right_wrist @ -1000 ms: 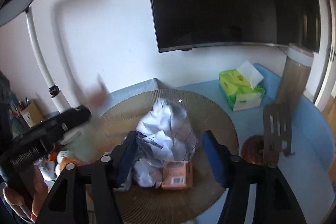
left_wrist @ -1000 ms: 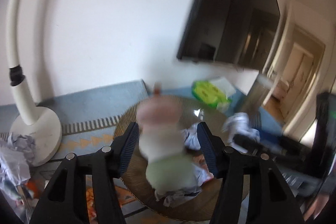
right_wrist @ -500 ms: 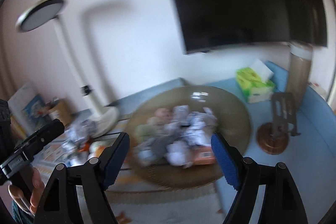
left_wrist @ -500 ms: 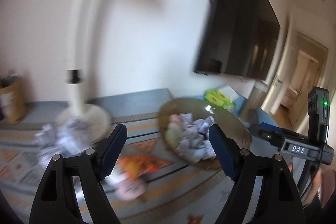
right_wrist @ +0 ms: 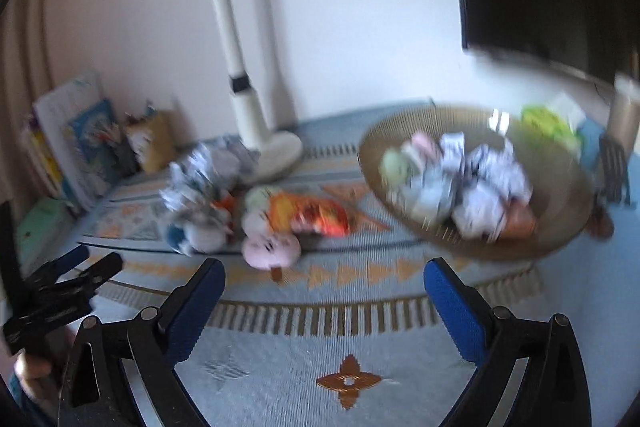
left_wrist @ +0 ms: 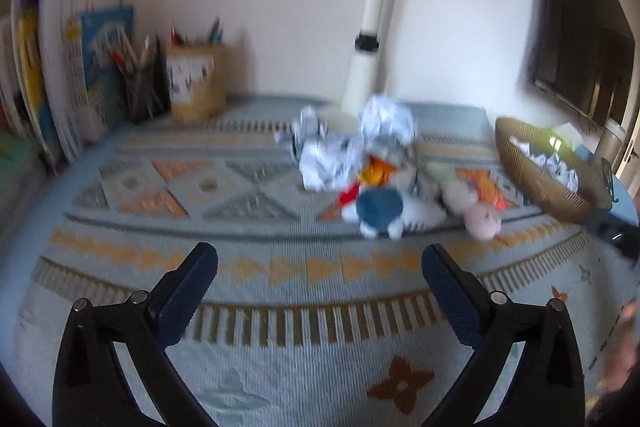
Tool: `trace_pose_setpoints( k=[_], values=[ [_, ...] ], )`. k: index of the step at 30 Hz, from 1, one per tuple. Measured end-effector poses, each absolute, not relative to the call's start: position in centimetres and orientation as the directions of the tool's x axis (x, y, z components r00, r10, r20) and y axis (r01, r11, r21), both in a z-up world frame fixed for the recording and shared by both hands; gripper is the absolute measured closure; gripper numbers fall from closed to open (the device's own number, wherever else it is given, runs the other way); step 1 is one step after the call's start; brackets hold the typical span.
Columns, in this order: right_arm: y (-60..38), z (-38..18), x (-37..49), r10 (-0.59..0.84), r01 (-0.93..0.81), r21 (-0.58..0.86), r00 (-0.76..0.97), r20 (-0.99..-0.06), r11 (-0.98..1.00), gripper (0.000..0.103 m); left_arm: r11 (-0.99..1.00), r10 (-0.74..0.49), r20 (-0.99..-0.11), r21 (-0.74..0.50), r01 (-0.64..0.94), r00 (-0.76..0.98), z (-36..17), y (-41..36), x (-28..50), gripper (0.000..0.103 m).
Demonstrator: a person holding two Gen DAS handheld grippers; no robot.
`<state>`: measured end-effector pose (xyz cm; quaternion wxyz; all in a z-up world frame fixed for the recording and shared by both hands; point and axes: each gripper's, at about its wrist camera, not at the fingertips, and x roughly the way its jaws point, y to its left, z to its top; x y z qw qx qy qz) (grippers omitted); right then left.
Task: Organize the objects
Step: 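Release the plush stack and paper ball into the bowl and withdraw both tools, then grasp the bear plush stack with the right tool while the left tool grasps the navy-headed plush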
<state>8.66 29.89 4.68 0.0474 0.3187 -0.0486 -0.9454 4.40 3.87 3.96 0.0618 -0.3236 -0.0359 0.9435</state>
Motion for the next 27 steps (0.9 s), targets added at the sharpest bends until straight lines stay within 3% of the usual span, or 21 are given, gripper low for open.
trace_pose_setpoints(
  k=[3, 15, 19, 23, 25, 27],
  values=[
    [29.9, 2.6, 7.5, -0.084, 0.01, 0.117, -0.758, -0.647, -0.993, 0.003, -0.985, 0.165, -0.595, -0.14, -0.1, -0.786, 3.9, 3.0, 4.7, 0.001],
    [29.5, 1.8, 7.0, -0.049, 0.0, 0.073, -0.741, -0.669, -0.997, 0.003, -0.984, 0.177, -0.623, -0.121, -0.129, -0.762, 3.3, 3.9, 4.2, 0.001],
    [29.3, 2.2, 5.7, -0.115, 0.018, 0.135, -0.643, -0.757, -0.991, 0.004, -0.946, 0.287, -0.767, -0.134, -0.295, -0.574, 2.8, 5.1, 1.8, 0.001],
    [28.0, 5.0, 4.2, -0.136, 0.067, 0.123, -0.672, -0.728, -0.99, 0.004, -0.926, 0.273, -0.747, -0.033, -0.375, -0.607, 4.2, 6.0, -0.7, 0.001],
    [26.8, 4.0, 2.3, -0.114, 0.075, 0.086, -0.64, -0.76, -0.993, 0.005, -0.914, 0.3, -0.753, -0.052, -0.402, -0.586, 3.5, 6.3, -2.3, 0.001],
    [26.1, 2.5, 0.8, -0.102, 0.066, 0.078, -0.602, -0.792, -0.995, 0.014, -0.911, 0.294, -0.776, -0.051, -0.408, -0.558, 2.2, 6.8, -4.1, 0.006]
  ],
)
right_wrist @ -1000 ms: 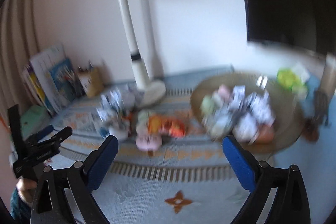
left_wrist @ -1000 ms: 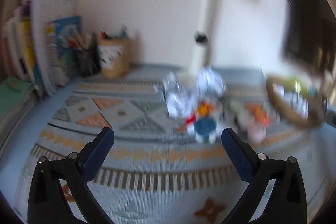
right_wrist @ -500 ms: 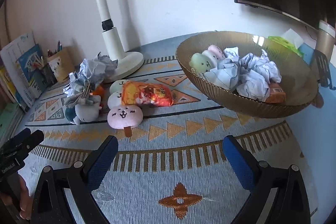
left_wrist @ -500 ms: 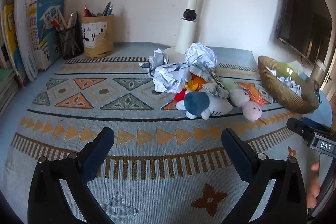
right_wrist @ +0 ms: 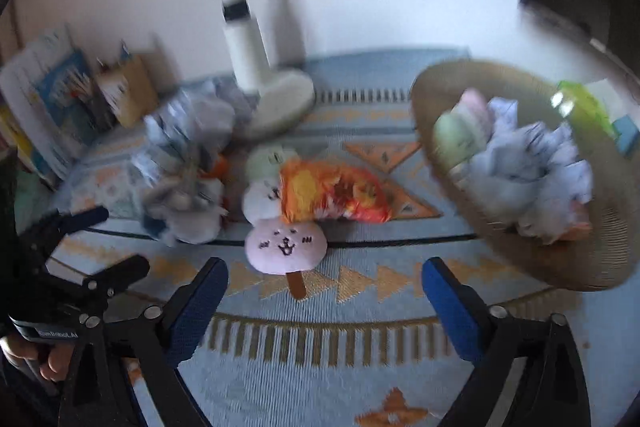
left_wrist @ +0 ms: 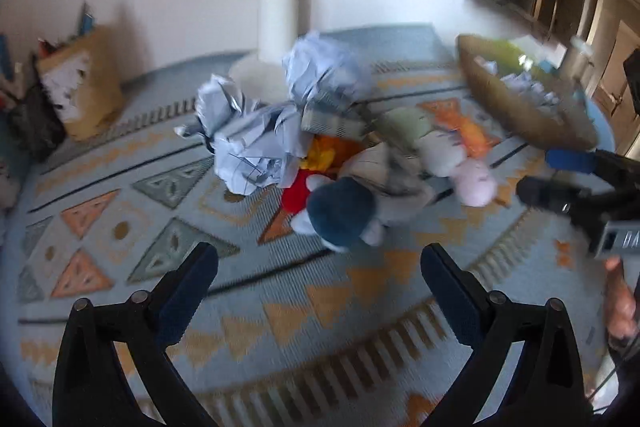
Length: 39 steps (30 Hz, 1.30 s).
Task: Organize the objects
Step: 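Grasp the bear plush stack with the right tool while the left tool grasps the navy-headed plush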
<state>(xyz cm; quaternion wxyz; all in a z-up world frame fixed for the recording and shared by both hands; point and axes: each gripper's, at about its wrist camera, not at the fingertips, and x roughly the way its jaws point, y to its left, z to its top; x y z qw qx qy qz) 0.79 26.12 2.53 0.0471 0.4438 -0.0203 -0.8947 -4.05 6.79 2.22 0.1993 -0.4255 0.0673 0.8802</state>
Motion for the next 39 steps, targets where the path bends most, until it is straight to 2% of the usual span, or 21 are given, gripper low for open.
trace_pose_setpoints(
  k=[1, 6, 7, 9, 10, 11, 12, 13, 18, 21, 24, 27, 30, 32, 33, 35, 39],
  values=[
    [25.8, 1.5, 0.0, -0.111, 0.068, 0.088, -0.579, -0.808, -0.994, 0.02, -0.908, 0.292, -0.781, -0.047, -0.415, -0.551, 1.8, 7.1, -4.6, 0.01],
    [25.9, 0.0, -1.9, -0.177, 0.069, 0.168, -0.56, -0.809, -0.983, 0.02, -0.877, 0.332, -0.786, -0.055, -0.477, -0.521, 1.5, 8.6, -5.9, 0.01],
    [25.7, -0.2, -2.3, -0.176, 0.069, 0.167, -0.563, -0.808, -0.984, 0.021, -0.872, 0.336, -0.784, -0.049, -0.486, -0.522, 1.6, 8.8, -6.0, 0.013],
    [25.3, -0.4, -2.5, -0.153, 0.07, 0.138, -0.57, -0.807, -0.988, 0.028, -0.845, 0.378, -0.779, -0.07, -0.53, -0.5, 1.5, 9.5, -5.6, 0.038],
    [24.8, -0.3, -2.5, -0.156, 0.088, 0.13, -0.575, -0.803, -0.988, 0.044, -0.837, 0.385, -0.778, -0.067, -0.543, -0.497, 1.6, 9.8, -5.4, 0.047],
    [24.5, -0.1, -2.3, -0.187, 0.118, 0.146, -0.575, -0.796, -0.982, 0.054, -0.84, 0.367, -0.774, -0.037, -0.541, -0.516, 1.7, 10.1, -4.8, 0.054],
    [24.2, 0.0, -2.0, -0.194, 0.133, 0.143, -0.578, -0.793, -0.981, 0.054, -0.843, 0.347, -0.778, -0.015, -0.538, -0.523, 1.7, 10.3, -4.4, 0.057],
    [23.9, 0.1, -1.7, -0.166, 0.129, 0.111, -0.586, -0.793, -0.985, 0.054, -0.85, 0.324, -0.784, 0.003, -0.526, -0.529, 1.8, 10.3, -4.0, 0.073],
    [24.6, 1.5, 1.9, -0.237, 0.16, 0.176, -0.573, -0.784, -0.971, 0.054, -0.881, 0.362, -0.772, -0.1, -0.463, -0.523, 3.1, 7.4, 0.5, 0.073],
    [25.2, 2.1, 5.8, -0.235, 0.168, 0.169, -0.56, -0.794, -0.971, 0.054, -0.904, 0.37, -0.766, -0.167, -0.393, -0.525, 3.3, 5.0, 4.1, 0.073],
    [27.4, 0.5, 9.3, -0.244, 0.067, 0.242, -0.476, -0.845, -0.968, 0.054, -0.915, 0.377, -0.776, -0.226, -0.335, -0.505, 2.3, 3.6, 7.3, 0.073],
    [28.8, 0.0, 11.7, -0.291, 0.036, 0.32, -0.52, -0.803, -0.947, 0.053, -0.933, 0.341, -0.77, -0.205, -0.297, -0.539, 1.7, 3.8, 9.4, 0.071],
    [28.4, -0.1, 11.9, -0.297, 0.052, 0.317, -0.517, -0.803, -0.947, 0.045, -0.93, 0.354, -0.741, -0.219, -0.294, -0.571, 1.9, 4.3, 9.7, 0.053],
    [28.6, 0.2, 11.9, -0.319, 0.057, 0.338, -0.508, -0.8, -0.94, 0.037, -0.943, 0.313, -0.747, -0.168, -0.289, -0.587, 2.1, 4.6, 9.7, 0.015],
    [28.7, 0.4, 12.0, -0.318, 0.059, 0.336, -0.511, -0.799, -0.94, 0.037, -0.949, 0.288, -0.744, -0.136, -0.286, -0.602, 2.2, 4.8, 9.9, 0.01],
    [29.0, 0.7, 12.0, -0.291, 0.072, 0.298, -0.517, -0.805, -0.952, 0.036, -0.955, 0.261, -0.731, -0.101, -0.278, -0.631, 2.6, 4.2, 10.0, 0.005],
    [28.6, 0.3, 11.1, -0.274, 0.078, 0.272, -0.501, -0.821, -0.959, 0.035, -0.957, 0.257, -0.75, -0.11, -0.269, -0.609, 2.2, 3.5, 8.0, 0.004]
  ],
)
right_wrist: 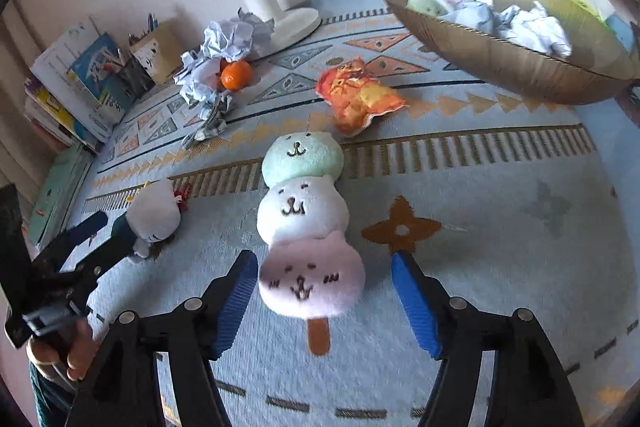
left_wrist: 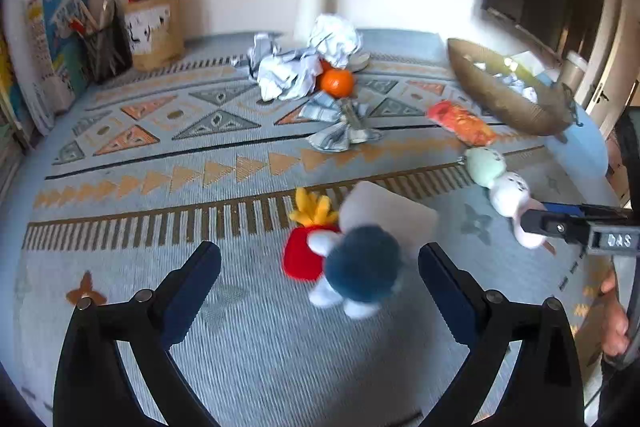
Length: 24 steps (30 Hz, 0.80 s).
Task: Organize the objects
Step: 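Grasp the bear plush stack with the right tool while the left tool grasps the navy-headed plush, then carry both plush toys over the bowl and open both tools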
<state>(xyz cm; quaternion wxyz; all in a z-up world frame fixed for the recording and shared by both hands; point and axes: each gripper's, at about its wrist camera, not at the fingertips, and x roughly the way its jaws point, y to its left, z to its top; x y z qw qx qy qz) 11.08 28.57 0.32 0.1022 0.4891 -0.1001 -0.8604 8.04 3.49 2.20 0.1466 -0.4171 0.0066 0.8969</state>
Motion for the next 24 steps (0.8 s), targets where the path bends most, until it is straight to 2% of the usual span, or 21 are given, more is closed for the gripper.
trace_pose_setpoints(
  k=[4, 7, 9, 10, 12, 14, 15, 16, 19, 22, 24],
  values=[
    [27.3, 0.0, 10.3, -0.222, 0.089, 0.205, -0.519, -0.826, -0.975, 0.034, -0.936, 0.306, -0.783, -0.143, -0.321, -0.542, 1.5, 4.8, 6.6, 0.005],
    [26.5, -0.4, 9.8, -0.2, 0.085, 0.184, -0.555, -0.808, -0.979, 0.015, -0.934, 0.298, -0.786, -0.124, -0.334, -0.542, 1.4, 6.0, 6.6, 0.007],
    [25.9, -0.6, 9.7, -0.17, 0.063, 0.165, -0.577, -0.798, -0.984, 0.012, -0.935, 0.277, -0.799, -0.095, -0.342, -0.534, 1.1, 6.8, 6.7, 0.007],
    [25.3, -0.6, 9.6, -0.136, 0.059, 0.125, -0.574, -0.807, -0.99, 0.012, -0.934, 0.264, -0.807, -0.078, -0.349, -0.528, 0.9, 7.2, 6.8, 0.01],
    [24.8, -0.7, 9.5, -0.104, 0.059, 0.086, -0.575, -0.812, -0.995, 0.016, -0.934, 0.235, -0.812, -0.037, -0.356, -0.534, 0.7, 7.9, 7.0, 0.019],
    [24.9, -0.4, 9.7, -0.084, 0.045, 0.071, -0.592, -0.802, -0.996, 0.051, -0.933, 0.221, -0.804, -0.009, -0.361, -0.552, 0.7, 8.2, 7.3, 0.042],
    [24.9, -0.3, 9.9, -0.082, 0.05, 0.065, -0.598, -0.797, -0.997, 0.053, -0.929, 0.238, -0.796, -0.021, -0.369, -0.556, 0.9, 8.1, 7.6, 0.051],
    [25.0, -0.3, 10.1, -0.095, 0.061, 0.074, -0.6, -0.794, -0.995, 0.055, -0.928, 0.254, -0.79, -0.036, -0.372, -0.558, 1.0, 8.1, 7.9, 0.054],
    [25.7, -0.1, 11.3, -0.119, 0.074, 0.093, -0.612, -0.782, -0.993, 0.055, -0.926, 0.258, -0.767, -0.023, -0.377, -0.587, 1.6, 8.2, 8.8, 0.054],
    [27.3, 0.1, 12.3, -0.261, 0.101, 0.251, -0.59, -0.764, -0.963, 0.055, -0.92, 0.295, -0.748, -0.053, -0.389, -0.595, 2.9, 8.4, 9.3, 0.054],
    [28.5, 0.1, 13.0, -0.282, 0.083, 0.291, -0.588, -0.758, -0.953, 0.055, -0.916, 0.3, -0.731, -0.041, -0.4, -0.613, 4.0, 9.2, 9.6, 0.054]
  ],
)
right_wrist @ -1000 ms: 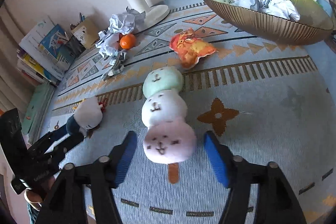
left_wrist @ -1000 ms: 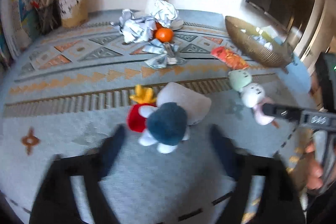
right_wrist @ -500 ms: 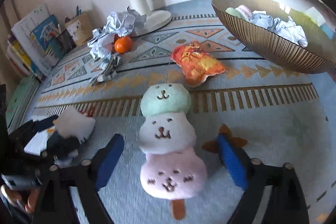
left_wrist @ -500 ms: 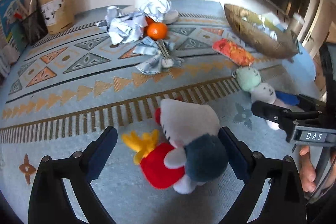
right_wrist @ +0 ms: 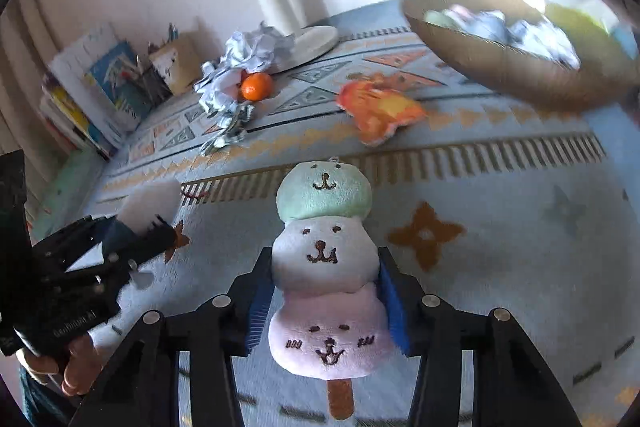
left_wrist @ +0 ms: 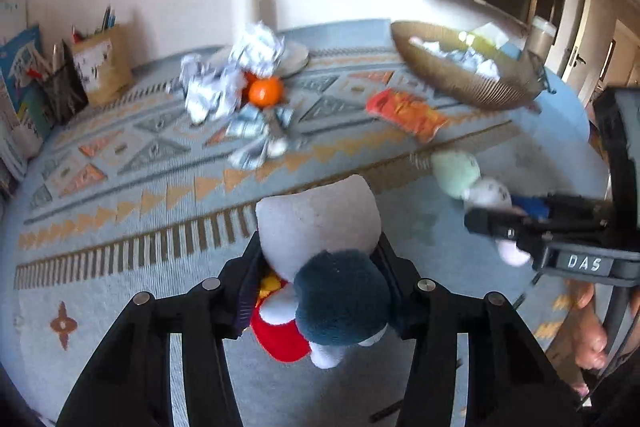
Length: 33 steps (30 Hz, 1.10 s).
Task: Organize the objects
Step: 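Carry both plush toys over the bowl and open both tools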
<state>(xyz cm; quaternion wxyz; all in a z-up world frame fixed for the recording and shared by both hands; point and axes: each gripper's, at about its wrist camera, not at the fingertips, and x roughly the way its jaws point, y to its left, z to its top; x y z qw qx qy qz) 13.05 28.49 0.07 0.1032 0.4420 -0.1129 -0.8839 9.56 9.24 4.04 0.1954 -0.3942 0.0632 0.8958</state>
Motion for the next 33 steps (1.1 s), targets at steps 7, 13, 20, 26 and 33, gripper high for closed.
trace_pose_setpoints(
  k=[7, 13, 20, 26, 33],
  values=[
    [35.3, 4.7, 14.3, -0.361, 0.047, 0.45, -0.674, -0.644, -0.892, 0.055, -0.881, 0.384, -0.639, -0.037, -0.471, -0.667, 8.9, 14.6, 7.9, 0.054],
    [40.9, 10.9, 12.9, -0.048, -0.122, 0.261, -0.825, -0.563, -0.958, 0.055, -0.846, 0.505, -0.525, -0.143, -0.514, -0.685, 13.0, 20.5, 1.7, 0.054],
    [47.6, 11.6, 7.7, 0.051, -0.283, 0.34, -0.83, -0.556, -0.897, 0.055, -0.848, 0.518, -0.555, -0.234, -0.475, -0.651, 11.2, 28.5, -5.9, 0.054],
    [51.4, 10.7, 3.7, 0.053, -0.314, 0.328, -0.789, -0.613, -0.891, 0.033, -0.831, 0.539, -0.574, -0.246, -0.499, -0.616, 9.2, 32.5, -8.4, 0.041],
    [52.6, 8.5, 2.5, 0.016, -0.309, 0.323, -0.744, -0.668, -0.894, 0.028, -0.821, 0.561, -0.571, -0.294, -0.489, -0.6, 9.1, 30.1, -7.3, 0.018]
  ],
)
